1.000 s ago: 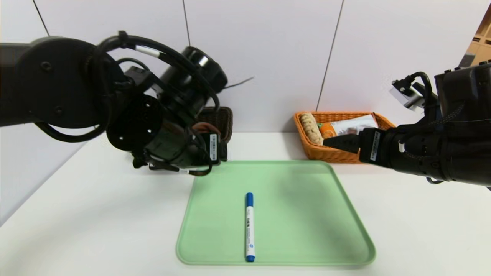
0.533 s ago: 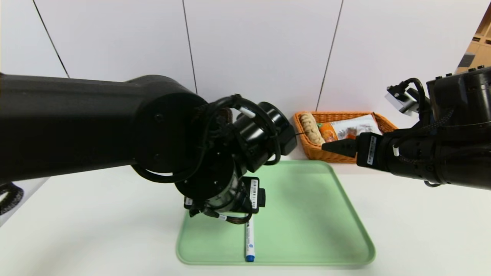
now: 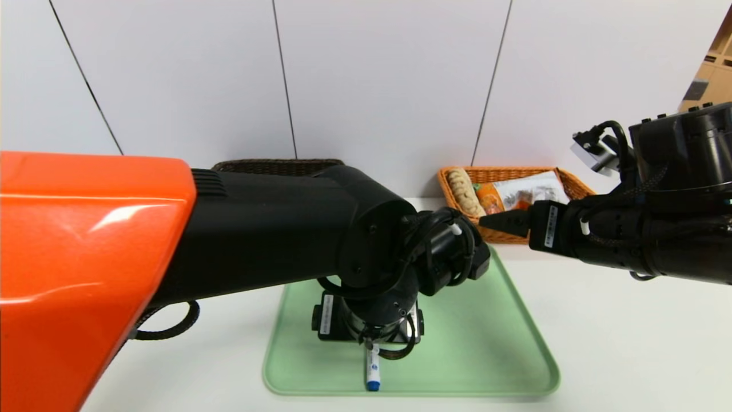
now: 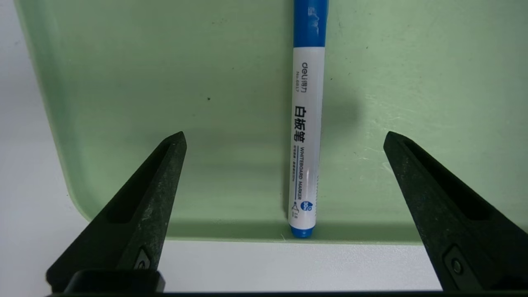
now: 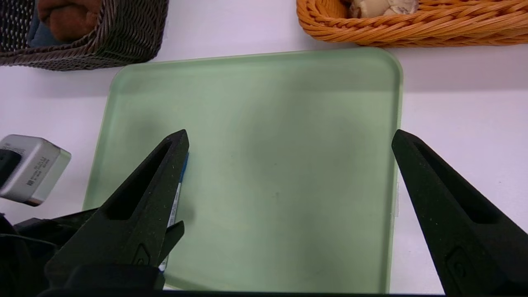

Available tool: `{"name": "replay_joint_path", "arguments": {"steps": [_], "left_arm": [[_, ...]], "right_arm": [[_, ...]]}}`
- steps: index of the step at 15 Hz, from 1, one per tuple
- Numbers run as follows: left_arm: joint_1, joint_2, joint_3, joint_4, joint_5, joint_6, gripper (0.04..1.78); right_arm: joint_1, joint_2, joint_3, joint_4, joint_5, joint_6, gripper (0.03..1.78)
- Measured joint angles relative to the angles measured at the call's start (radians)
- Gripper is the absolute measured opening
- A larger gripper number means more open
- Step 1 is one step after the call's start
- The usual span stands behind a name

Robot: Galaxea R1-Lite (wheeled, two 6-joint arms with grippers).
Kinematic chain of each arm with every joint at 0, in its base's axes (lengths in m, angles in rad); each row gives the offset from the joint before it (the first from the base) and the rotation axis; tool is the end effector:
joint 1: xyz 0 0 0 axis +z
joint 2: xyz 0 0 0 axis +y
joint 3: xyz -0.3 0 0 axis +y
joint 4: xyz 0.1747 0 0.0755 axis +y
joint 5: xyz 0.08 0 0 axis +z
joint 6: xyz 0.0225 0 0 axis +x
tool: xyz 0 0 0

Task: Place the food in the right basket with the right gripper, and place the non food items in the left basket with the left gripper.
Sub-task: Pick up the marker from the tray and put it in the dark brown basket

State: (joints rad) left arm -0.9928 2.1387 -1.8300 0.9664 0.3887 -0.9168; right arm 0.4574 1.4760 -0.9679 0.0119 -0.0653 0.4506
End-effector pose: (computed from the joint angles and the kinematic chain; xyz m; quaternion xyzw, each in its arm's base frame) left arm 0.2148 -0.3137 0.1753 0.0006 0.5172 -0.0113 0.8558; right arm 0.2248 0.1090 0.2287 0.1470 0.2841 0.1280 0.9388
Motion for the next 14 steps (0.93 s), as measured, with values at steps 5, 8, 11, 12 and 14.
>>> {"name": "replay_joint_path", "arguments": {"steps": [5,8,11,12,14], "left_arm": [[-0.001,0.036,0.000,-0.003,0.000,-0.003,1.69],[-0.001,0.045,0.003,-0.006,-0.005,-0.003,1.29],[-0.001,0.051,0.008,-0.026,-0.045,-0.004,0.90],[0.001,0.051,0.013,-0.029,-0.061,-0.004,0.81],[0.002,0.057,0.026,-0.040,-0.074,-0.004,0.24]], "right_arm": [[-0.117,-0.001,0.004,-0.001,0.003,-0.104,1.70],[-0.178,-0.003,0.010,-0.004,0.008,-0.185,1.70],[-0.187,-0.008,0.016,-0.004,0.012,-0.184,1.70],[-0.188,-0.011,0.018,-0.005,0.014,-0.184,1.70],[-0.188,-0.017,0.019,-0.005,0.016,-0.183,1.70]]}}
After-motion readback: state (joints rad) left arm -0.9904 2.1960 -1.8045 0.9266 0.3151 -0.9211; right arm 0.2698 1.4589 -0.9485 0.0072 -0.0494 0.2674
